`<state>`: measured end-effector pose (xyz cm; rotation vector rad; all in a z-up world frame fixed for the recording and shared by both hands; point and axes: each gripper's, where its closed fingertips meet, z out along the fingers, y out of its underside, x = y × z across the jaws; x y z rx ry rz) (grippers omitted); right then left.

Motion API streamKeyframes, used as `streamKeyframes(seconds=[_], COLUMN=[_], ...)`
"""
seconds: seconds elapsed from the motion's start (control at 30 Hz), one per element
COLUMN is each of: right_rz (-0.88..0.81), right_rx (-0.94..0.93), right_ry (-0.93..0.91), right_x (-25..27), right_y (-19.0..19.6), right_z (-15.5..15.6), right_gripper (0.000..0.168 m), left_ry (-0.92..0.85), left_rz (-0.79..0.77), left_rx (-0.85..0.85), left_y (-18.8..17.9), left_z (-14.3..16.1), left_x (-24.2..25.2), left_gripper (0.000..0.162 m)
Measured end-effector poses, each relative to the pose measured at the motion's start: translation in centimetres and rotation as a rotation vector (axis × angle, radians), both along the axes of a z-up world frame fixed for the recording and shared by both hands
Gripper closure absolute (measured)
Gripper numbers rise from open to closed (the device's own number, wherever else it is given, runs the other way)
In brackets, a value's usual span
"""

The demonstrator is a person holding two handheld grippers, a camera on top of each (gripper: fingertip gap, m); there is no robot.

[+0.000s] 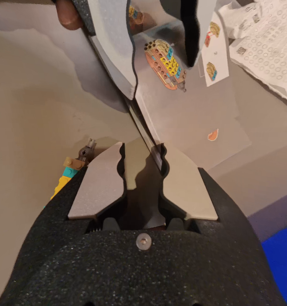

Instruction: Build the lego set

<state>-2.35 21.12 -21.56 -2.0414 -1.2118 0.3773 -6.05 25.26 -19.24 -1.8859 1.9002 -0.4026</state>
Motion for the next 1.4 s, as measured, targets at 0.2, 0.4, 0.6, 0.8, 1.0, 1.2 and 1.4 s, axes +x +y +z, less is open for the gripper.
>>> streamKeyframes(seconds=[0.2,0.4,0.6,0.8,1.0,1.2,1.4], right_rz=[-0.112,-0.158,-0.176,-0.172,-0.176,-0.173,-0.189], right_rx=[0.036,0.039,0.054,0.061,0.085,0.107,0.121], right_ry=[0.012,-0.031,-0.028,0.007,-0.002,-0.01,-0.002], right_x=[1.7,2.2,2.1,1.5,1.2,1.0,1.0], right_y=[1.5,2.2,2.7,2.8,3.1,3.2,3.5], right_z=[0.5,-0.4,-0.2,0.2,0.3,0.4,0.6], right_gripper=[0.126,0.125,0.125,0.125,0.126,0.126,0.127], left_ry=[-0.014,-0.015,-0.018,-0.029,-0.04,-0.049,-0.048], left_rz=[0.018,0.019,0.013,0.008,0.011,0.012,0.006], left_rx=[-0.011,-0.009,-0.008,-0.004,-0.005,-0.01,-0.015], left_y=[0.2,0.2,0.1,-0.1,-0.1,-0.2,-0.3], left_z=[0.2,0.5,0.8,1.3,1.6,1.8,1.9], left_x=[-0.1,-0.3,-0.4,-0.4,-0.4,-0.4,-0.4], left_gripper=[0.093,0.093,0.094,0.094,0.094,0.095,0.095])
